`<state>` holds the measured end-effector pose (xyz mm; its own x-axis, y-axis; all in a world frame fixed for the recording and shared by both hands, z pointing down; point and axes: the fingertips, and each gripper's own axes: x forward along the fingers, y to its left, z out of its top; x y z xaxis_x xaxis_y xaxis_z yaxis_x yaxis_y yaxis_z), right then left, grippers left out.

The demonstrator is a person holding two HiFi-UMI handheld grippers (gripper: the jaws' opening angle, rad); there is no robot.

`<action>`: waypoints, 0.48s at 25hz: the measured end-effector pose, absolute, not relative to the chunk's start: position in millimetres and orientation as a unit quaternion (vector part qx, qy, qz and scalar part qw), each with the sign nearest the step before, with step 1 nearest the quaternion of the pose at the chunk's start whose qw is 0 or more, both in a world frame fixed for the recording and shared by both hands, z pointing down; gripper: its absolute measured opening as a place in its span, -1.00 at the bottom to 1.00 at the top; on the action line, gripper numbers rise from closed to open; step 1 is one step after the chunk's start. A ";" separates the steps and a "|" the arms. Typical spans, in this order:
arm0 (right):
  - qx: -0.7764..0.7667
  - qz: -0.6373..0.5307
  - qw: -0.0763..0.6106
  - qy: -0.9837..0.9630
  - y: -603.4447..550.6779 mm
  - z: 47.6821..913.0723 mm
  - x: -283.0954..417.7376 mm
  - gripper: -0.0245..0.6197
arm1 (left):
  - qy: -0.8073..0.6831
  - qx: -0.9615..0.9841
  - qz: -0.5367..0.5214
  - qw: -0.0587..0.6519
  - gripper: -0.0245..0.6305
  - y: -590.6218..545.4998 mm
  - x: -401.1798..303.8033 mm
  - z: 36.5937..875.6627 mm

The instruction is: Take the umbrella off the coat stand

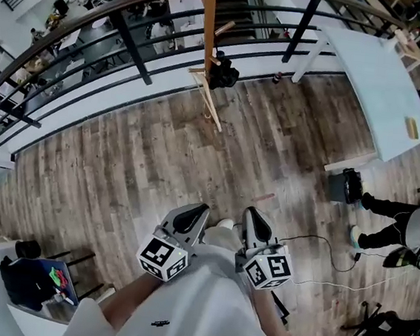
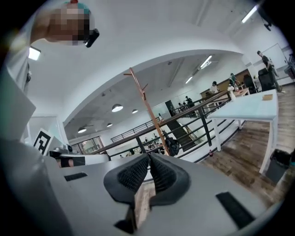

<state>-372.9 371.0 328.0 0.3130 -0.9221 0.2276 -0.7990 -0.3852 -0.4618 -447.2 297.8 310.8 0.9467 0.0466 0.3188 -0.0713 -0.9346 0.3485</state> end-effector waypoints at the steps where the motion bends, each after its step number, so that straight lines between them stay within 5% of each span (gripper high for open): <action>1: -0.803 -0.220 0.127 0.539 380.3 323.6 -365.4 -0.79 | 0.008 0.970 0.160 0.181 -0.84 308.9 -438.4 309.8; 12: -0.832 -0.216 0.136 0.494 468.6 345.5 -298.8 -0.79 | 0.048 0.964 0.190 0.179 -0.85 383.0 -364.2 336.6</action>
